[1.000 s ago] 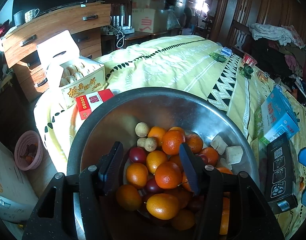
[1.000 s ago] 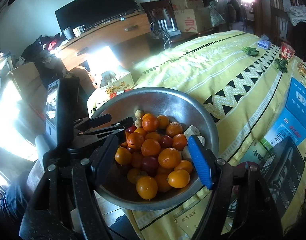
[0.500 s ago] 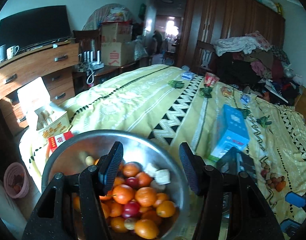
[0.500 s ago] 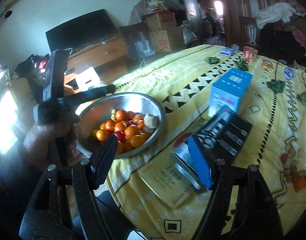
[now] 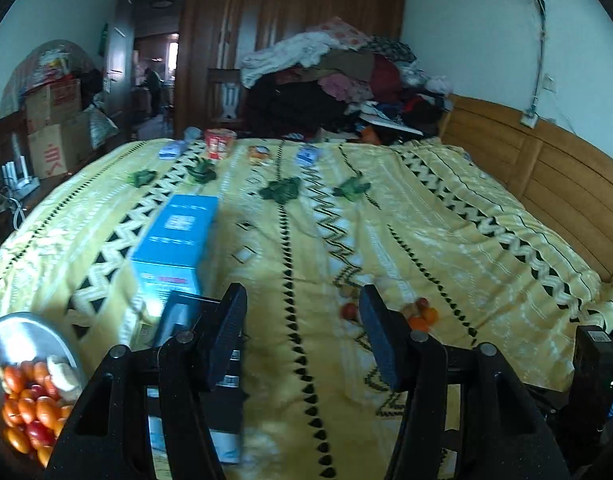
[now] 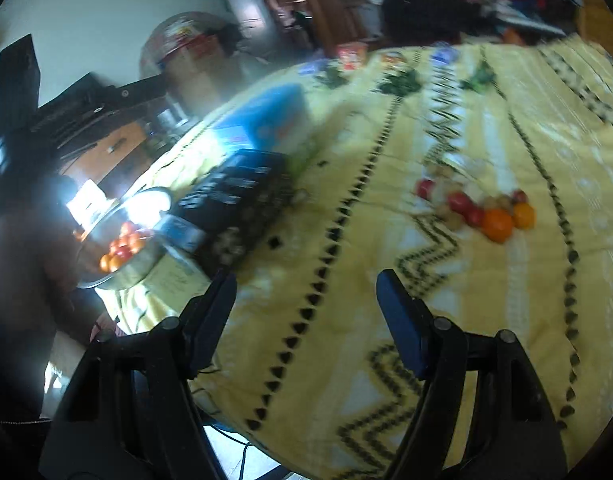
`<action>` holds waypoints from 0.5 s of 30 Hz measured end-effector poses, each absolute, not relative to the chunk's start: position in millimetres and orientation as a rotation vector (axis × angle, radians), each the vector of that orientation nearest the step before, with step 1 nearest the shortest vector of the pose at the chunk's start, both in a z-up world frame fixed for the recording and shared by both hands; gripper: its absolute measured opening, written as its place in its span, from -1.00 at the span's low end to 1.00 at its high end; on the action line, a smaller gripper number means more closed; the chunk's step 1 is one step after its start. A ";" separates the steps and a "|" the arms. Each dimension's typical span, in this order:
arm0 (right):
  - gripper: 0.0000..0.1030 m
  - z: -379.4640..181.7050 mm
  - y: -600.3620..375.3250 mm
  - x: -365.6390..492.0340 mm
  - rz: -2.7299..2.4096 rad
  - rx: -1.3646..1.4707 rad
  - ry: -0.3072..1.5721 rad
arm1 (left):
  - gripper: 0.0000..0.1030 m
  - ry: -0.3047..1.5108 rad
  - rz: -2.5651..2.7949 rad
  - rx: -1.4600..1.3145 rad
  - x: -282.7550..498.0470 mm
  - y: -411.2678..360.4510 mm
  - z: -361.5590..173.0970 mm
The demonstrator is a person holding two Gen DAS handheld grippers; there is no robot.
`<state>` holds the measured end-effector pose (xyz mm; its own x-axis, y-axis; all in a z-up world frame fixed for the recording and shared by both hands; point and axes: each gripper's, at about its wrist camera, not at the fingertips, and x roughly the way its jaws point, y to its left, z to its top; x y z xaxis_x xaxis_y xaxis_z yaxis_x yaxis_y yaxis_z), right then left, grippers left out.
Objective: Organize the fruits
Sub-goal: 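Move both tools back to the fruit pile on the bedspread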
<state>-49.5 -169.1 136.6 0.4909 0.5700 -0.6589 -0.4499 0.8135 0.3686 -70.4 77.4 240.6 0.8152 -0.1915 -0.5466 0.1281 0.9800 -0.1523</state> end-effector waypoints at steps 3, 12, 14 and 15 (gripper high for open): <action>0.43 126.9 -197.2 -44.2 0.586 0.185 0.874 | 0.16 0.689 -0.228 -0.116 -34.5 37.5 202.7; 0.43 106.6 -254.8 1.1 0.511 0.273 0.896 | -0.20 0.934 -0.254 -0.214 62.6 -0.3 72.6; 0.42 101.3 -262.6 15.9 0.495 0.290 0.903 | -0.21 0.950 -0.226 -0.219 77.3 0.2 56.9; 0.42 99.2 -266.3 23.0 0.489 0.299 0.906 | -0.21 0.956 -0.218 -0.221 83.6 0.2 50.9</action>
<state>23.0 -266.3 99.2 0.5191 0.5233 -0.6758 -0.2771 0.8510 0.4461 83.6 0.2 50.9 0.5582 -0.2806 -0.7808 0.0862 0.9556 -0.2818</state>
